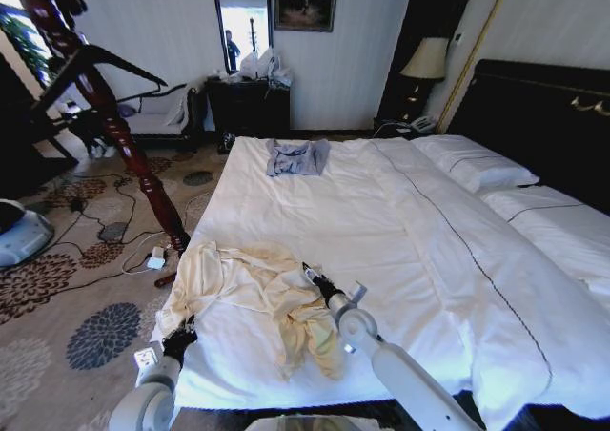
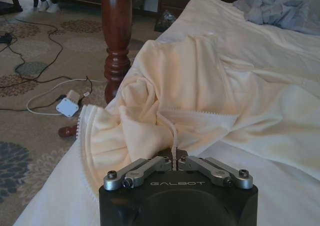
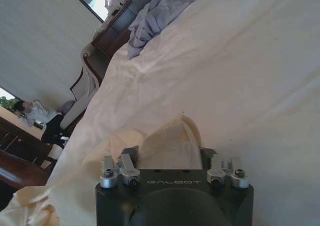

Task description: Pick up the clothes from the bed and hang them on the clothes hanger.

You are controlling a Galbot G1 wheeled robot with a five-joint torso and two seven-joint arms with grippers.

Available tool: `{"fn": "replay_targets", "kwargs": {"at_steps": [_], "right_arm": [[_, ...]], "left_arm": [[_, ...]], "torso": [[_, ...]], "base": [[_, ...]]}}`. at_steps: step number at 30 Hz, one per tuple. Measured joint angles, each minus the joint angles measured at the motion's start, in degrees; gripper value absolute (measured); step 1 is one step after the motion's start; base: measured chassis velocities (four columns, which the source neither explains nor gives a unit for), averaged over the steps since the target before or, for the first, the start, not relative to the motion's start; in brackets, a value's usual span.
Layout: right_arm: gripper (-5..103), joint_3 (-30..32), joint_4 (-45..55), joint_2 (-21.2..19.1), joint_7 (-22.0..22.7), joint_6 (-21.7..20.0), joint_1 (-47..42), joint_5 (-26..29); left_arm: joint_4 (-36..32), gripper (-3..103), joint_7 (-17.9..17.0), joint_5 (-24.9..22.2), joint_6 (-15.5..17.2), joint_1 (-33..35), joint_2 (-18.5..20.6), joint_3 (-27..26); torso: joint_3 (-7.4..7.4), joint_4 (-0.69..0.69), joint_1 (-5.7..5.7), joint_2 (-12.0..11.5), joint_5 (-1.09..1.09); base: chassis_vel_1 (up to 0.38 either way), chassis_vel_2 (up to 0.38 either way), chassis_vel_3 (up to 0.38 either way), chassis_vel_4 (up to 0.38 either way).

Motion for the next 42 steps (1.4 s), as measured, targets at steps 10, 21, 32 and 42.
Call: {"fn": "replay_targets", "kwargs": {"at_steps": [10, 21, 32, 42], "right_arm": [[30, -1.1, -1.8, -1.5, -5.0, 3.5, 0.2, -2.6], [2, -0.8, -1.4, -5.0, -12.0, 6.3, 1.2, -3.9], [2, 4.8, 3.3, -7.7, -17.6, 8.8, 6.2, 0.6], [2, 8.6, 6.5, -10.6, -18.3, 8.9, 5.2, 1.1]], "left_arm": [[1.2, 1, -0.7, -0.9, 0.1, -1.1, 0.4, -0.5], [1.0, 1, -0.7, -1.4, -0.5, -2.1, -0.1, 0.0], [-2.9, 1, 7.4, -7.4, -5.7, -0.9, 0.1, 1.2], [-4.7, 4, 1.9, 1.7, 4.4, 7.7, 3.5, 7.9]], "torso": [[0.00, 0.00, 0.00, 0.0, 0.00], [0.00, 0.00, 0.00, 0.0, 0.01], [0.00, 0.00, 0.00, 0.0, 0.01], [0.00, 0.01, 0.00, 0.0, 0.00]], "base": [[0.000, 0.000, 0.000, 0.000], [0.000, 0.000, 0.000, 0.000], [0.000, 0.000, 0.000, 0.000], [0.000, 0.000, 0.000, 0.000]]}}
